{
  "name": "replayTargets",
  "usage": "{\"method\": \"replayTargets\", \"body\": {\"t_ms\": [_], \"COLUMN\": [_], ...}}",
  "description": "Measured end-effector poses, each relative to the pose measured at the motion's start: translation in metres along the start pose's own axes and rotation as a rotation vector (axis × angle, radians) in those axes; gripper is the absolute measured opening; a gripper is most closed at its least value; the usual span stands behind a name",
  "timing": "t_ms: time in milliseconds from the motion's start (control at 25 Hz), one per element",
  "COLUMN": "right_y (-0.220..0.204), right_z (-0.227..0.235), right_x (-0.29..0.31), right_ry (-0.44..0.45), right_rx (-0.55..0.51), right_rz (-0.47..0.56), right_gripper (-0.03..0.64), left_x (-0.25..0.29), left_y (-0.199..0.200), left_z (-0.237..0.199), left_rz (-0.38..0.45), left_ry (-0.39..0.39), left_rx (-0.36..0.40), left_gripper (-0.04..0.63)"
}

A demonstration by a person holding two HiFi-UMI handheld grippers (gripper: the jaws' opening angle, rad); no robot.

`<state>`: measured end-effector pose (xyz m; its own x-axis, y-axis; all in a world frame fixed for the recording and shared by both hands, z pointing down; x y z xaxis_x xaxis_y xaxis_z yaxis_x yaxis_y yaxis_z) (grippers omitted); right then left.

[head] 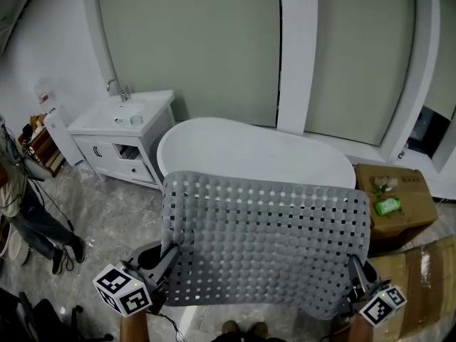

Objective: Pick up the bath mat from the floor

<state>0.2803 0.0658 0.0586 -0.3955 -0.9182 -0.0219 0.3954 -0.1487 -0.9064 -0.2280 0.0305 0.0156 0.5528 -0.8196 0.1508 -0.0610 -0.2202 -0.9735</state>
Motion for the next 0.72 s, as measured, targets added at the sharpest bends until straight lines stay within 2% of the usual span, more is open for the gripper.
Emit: {"method": "replayTargets", "body": {"t_ms": [720], "right_y": [0.0015], "right_z": [-0.0030], "right_x": [0.0000], "right_ry": [-0.020], "right_rx": [-0.029], "right_rz": [-0.014], "right_gripper": [0.049], "left_x": [0.0063], "left_y": [0.0034], "left_z": [-0.0017], "left_rz": [-0.016], "left_ry": [-0.026], "left_rx": [0.024], "left_gripper": [0.052]}}
Point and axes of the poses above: the fingertips, and each gripper's own axes: x forward along the fingers, z to its right, y out of its top, the point moved 10 cm from there along -x, backward along the fingers, and after that the axes turned 3 degrees about z, right-handed, at the moved point
